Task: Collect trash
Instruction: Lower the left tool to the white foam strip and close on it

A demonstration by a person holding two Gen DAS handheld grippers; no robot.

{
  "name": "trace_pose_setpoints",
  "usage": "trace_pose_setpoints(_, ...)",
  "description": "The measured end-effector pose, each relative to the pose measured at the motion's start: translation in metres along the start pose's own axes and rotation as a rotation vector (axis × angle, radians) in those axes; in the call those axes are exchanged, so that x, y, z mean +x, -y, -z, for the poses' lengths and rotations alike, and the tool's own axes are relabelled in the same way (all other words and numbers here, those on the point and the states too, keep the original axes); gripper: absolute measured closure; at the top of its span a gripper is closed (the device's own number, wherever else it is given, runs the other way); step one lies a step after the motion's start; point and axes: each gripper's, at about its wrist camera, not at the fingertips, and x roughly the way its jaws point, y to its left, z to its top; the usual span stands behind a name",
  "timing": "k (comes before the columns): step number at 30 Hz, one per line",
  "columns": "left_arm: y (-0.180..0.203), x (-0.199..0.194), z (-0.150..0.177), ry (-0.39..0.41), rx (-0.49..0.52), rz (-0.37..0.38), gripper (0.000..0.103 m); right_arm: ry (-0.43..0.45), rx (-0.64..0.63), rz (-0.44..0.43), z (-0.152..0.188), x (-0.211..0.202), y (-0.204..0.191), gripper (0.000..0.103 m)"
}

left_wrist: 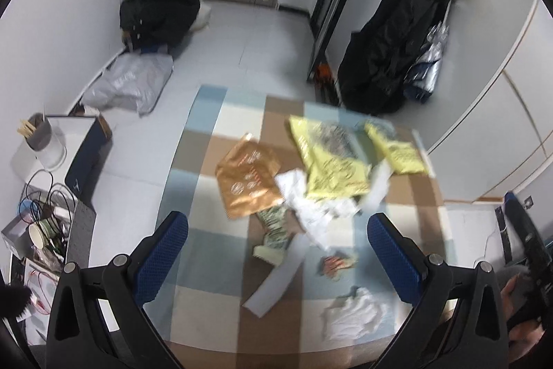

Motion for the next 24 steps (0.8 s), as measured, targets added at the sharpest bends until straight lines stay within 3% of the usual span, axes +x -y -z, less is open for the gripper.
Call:
trace_pose_setpoints(7,0.001,0.019,0.011,-0.072,0.112,-0.035,0.001,-0.045,0.037,-0.042,-0.004,0.03,-0.001,0.0)
trace_pose_setpoints(14,0.01,0.043,0.03,-0.206,0.261,-0.046,0.002,-0.089,0.03,-0.087,-0.004,0.052,-0.003,0.0)
trace_pose_setpoints(17,0.01,0.049,0.033,-0.241,0.271,-0.041,0.003,-0.109,0.041,-0.098,-0.004,0.058,-0.003,0.0)
trace_pose_setpoints(22,0.012,0.053,0.032,-0.272,0.28,-0.019,0.012,-0.125,0.049,-0.1,-0.004,0.063,-0.003,0.0)
trace_pose_setpoints(24,0.012,0.053,0.031,-0.287,0.27,-0.005,0.023,-0.131,0.043,-0.102,-0.003,0.064,-0.004,0.0)
